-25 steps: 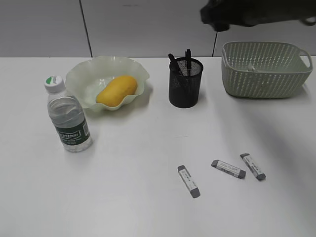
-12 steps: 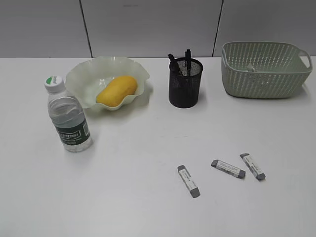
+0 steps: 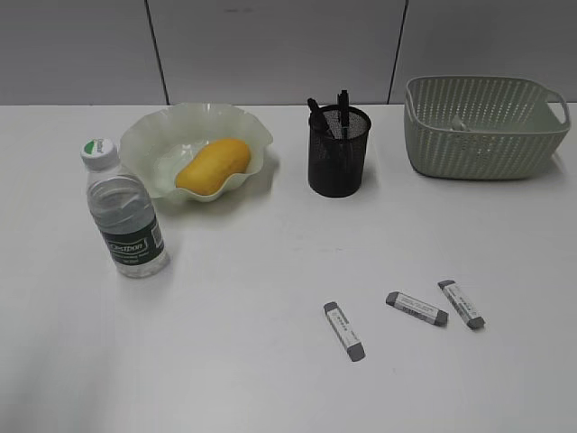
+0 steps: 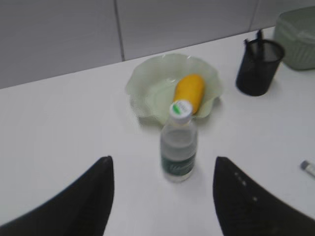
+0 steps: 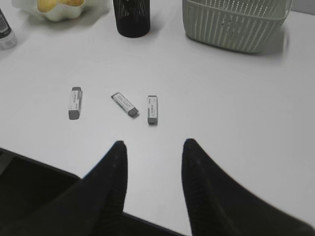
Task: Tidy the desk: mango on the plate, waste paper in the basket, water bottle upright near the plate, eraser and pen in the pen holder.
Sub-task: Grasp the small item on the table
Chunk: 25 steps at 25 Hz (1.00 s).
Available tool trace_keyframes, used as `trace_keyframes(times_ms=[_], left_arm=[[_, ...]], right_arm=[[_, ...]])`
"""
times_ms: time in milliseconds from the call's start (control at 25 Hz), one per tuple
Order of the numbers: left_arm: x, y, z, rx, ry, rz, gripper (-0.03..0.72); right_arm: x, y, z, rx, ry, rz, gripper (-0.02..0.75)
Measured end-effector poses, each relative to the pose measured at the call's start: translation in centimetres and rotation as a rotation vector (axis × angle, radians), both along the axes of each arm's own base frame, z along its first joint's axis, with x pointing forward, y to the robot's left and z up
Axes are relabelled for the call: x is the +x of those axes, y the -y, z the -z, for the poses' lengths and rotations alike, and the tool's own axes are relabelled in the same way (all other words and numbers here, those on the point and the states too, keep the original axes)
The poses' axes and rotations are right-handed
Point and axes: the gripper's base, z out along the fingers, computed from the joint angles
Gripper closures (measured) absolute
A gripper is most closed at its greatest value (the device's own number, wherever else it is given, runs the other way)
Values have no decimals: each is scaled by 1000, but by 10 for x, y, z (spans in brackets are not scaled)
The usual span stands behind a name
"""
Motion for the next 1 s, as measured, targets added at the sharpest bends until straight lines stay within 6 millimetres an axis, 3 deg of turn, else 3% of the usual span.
trace_keyframes(times_ms=[120,240,320,400,520,600,760,880,1000], left_arm=[[37,21,-18,-86,-29,108,222],[81,54,-18,-143,-131,248,239],[97,86,-12,-130,-163,365,254],[97,133,-3,-120,-174,510,259],[95,200,32,-182,-298,561,262],[103,233,75,-197,-475,491,261],[122,266,160,-54,-750,390,258],[132,281,200,-15,-866,317,251],[143,294,221,-39,-920,226,251]], right_arm=[[-1,1,0,4,10,0,430],[-1,0,0,4,9,0,430],[-1,0,0,4,9,0,432],[-1,0,0,5,10,0,432],[-1,0,0,6,9,-1,432],[-1,0,0,6,9,-1,432],[-1,0,0,5,9,-2,432],[-1,0,0,5,9,-2,432],[-1,0,0,5,9,-2,432]])
